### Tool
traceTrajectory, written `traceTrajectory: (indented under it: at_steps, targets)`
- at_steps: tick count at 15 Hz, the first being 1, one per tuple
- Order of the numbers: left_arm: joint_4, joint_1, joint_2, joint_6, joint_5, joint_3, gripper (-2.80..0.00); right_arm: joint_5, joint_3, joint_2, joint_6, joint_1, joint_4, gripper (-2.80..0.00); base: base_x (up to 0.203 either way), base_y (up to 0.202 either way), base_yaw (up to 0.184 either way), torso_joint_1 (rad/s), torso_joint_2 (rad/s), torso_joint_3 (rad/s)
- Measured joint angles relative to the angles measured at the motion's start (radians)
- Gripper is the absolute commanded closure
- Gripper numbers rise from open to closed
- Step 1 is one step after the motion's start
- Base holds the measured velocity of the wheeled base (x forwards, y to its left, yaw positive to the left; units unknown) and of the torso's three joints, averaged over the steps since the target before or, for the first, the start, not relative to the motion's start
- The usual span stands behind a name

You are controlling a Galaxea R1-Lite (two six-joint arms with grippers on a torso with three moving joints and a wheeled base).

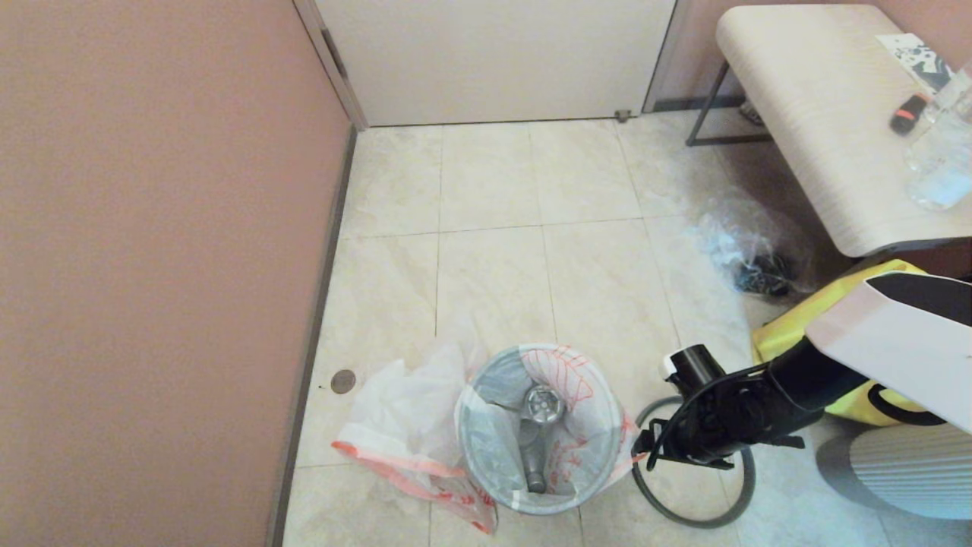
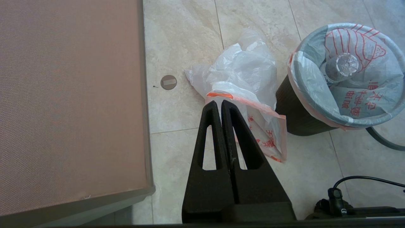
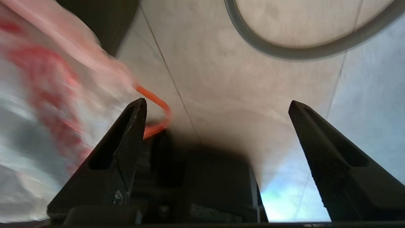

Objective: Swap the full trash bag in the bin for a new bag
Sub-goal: Place the trash bag on the floor

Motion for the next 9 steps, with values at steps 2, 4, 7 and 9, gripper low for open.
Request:
traceTrajectory:
  at_steps: [2,4,7,9]
  targets:
    - [0.0,0.0,0.0,-0.001,0.0,0.0,0.0,-0.003,0.005,0.008,0.0,-0.006,-0.003,-2.8,0.0,0.0,0.0,0.0,0.0,0.0]
    - [0.0,0.0,0.0,-0.001,0.0,0.0,0.0,-0.004,-0.01,0.022,0.0,-0.017,-0.003,-2.8,0.0,0.0,0.0,0.0,0.0,0.0]
    - [0.0,0.0,0.0,-0.001,0.0,0.0,0.0,-0.004,-0.035,0.036,-0.001,-0.021,-0.002,0.0,0.0,0.0,0.0,0.0,0.0,0.0]
    - [0.0,0.0,0.0,0.0,0.0,0.0,0.0,-0.003,-0.058,0.045,0.0,-0.02,-0.002,0.0,0.0,0.0,0.0,0.0,0.0,0.0]
